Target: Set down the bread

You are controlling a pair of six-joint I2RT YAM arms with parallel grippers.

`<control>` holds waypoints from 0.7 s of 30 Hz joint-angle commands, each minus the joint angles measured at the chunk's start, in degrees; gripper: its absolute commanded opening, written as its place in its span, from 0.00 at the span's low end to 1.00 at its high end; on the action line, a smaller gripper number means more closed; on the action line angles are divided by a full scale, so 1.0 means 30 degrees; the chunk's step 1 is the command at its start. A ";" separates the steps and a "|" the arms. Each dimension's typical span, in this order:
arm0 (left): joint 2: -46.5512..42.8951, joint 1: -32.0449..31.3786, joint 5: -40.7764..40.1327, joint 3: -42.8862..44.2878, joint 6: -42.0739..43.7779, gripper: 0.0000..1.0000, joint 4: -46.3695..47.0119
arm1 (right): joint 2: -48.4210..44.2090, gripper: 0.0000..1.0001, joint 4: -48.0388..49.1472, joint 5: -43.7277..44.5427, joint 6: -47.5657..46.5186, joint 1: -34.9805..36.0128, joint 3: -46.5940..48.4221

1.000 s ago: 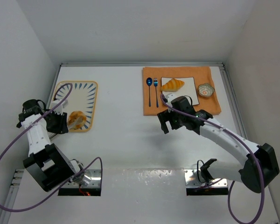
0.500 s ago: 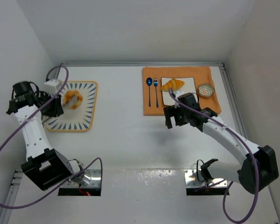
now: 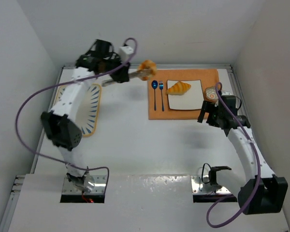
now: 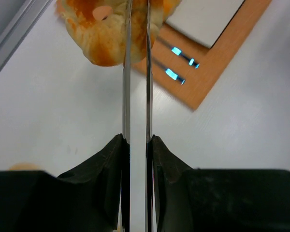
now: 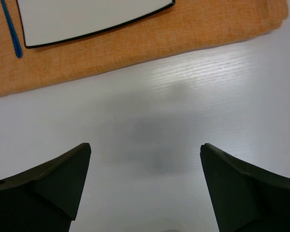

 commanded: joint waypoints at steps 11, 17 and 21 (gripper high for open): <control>0.9791 -0.8455 -0.1302 0.6767 -0.2899 0.00 0.6296 | -0.3345 0.95 -0.2887 0.1512 -0.0966 -0.1721 -0.1015; 1.0939 -0.9014 -0.2794 0.6796 -0.3571 0.02 0.7236 | -0.3435 0.95 -0.3182 0.1688 -0.1668 -0.1750 -0.0693; 1.1173 -0.9014 -0.3207 0.6796 -0.3573 0.15 0.7500 | -0.3435 0.95 -0.3240 0.1658 -0.1904 -0.1750 -0.0547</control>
